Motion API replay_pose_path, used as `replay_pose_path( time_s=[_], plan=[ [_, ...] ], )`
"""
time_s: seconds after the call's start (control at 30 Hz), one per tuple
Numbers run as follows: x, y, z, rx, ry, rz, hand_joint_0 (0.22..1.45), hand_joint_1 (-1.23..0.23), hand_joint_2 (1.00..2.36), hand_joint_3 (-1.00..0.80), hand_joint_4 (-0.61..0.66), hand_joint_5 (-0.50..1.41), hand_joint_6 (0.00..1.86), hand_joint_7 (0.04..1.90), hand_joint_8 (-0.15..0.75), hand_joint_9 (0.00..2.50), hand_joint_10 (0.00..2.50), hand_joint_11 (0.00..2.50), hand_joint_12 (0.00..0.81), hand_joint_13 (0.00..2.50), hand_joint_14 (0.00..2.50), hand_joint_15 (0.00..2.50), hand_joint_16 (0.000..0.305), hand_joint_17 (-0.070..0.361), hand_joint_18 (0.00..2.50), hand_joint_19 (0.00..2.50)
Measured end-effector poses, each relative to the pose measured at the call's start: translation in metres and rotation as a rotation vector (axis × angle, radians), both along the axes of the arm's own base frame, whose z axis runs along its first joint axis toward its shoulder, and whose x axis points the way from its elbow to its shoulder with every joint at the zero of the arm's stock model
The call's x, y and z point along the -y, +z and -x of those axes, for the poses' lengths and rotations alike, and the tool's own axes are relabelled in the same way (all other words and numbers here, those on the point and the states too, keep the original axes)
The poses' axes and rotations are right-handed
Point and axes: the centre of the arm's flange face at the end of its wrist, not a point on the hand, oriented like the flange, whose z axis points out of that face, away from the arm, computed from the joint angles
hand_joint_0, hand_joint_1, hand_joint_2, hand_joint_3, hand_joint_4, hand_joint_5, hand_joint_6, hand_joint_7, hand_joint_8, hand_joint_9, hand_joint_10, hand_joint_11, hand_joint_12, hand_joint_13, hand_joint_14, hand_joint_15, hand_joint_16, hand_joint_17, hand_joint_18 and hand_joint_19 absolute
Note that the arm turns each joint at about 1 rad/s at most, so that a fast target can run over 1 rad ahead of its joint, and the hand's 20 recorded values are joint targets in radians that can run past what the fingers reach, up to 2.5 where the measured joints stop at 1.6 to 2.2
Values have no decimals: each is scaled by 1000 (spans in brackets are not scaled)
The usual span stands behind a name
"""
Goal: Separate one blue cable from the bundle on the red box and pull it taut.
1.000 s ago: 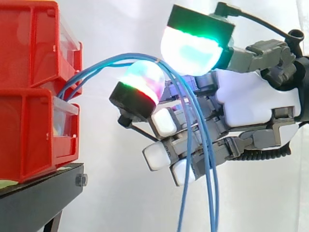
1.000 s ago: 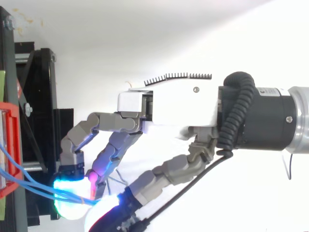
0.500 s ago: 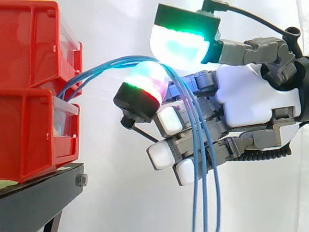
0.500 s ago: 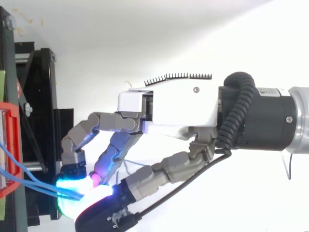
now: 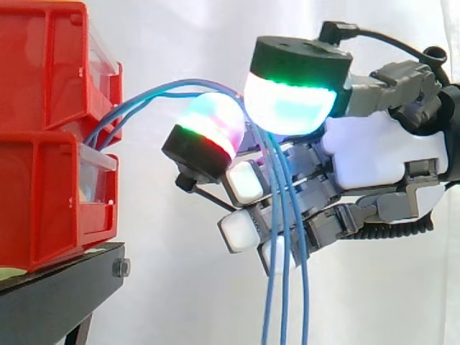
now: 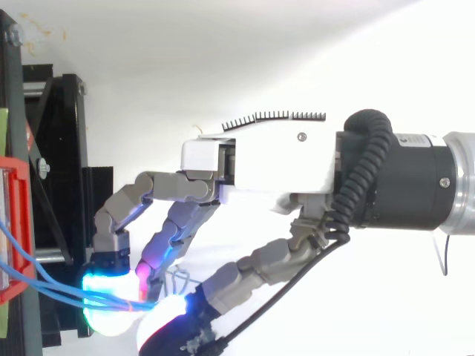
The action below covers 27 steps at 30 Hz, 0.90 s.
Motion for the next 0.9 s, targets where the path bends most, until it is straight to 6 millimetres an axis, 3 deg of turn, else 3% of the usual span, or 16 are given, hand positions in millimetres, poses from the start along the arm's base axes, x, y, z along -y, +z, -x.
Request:
replay_pose_path(
  time_s=[0.1,0.27,0.4,0.57,0.9],
  plan=[
    [1,0,0,0,-1,0,687,-891,1000,-500,153,-182,850,907,322,830,10,373,371,837,9,292,45,101,768,408],
    [3,0,0,0,-3,-2,549,-673,1000,-500,176,-151,827,979,358,935,10,377,392,893,9,307,48,108,803,455],
    [3,0,1,-4,-3,-2,544,-638,1000,-500,184,-134,812,1024,372,983,12,364,392,910,9,308,49,110,820,462],
    [1,-1,1,-8,-2,-2,600,-719,1008,-391,174,-129,813,1092,366,995,10,379,388,916,9,310,47,106,816,466],
    [-1,-1,1,-9,1,-2,635,-867,1019,-181,89,-174,868,994,338,881,10,382,385,878,10,303,46,104,810,454]
  ],
)
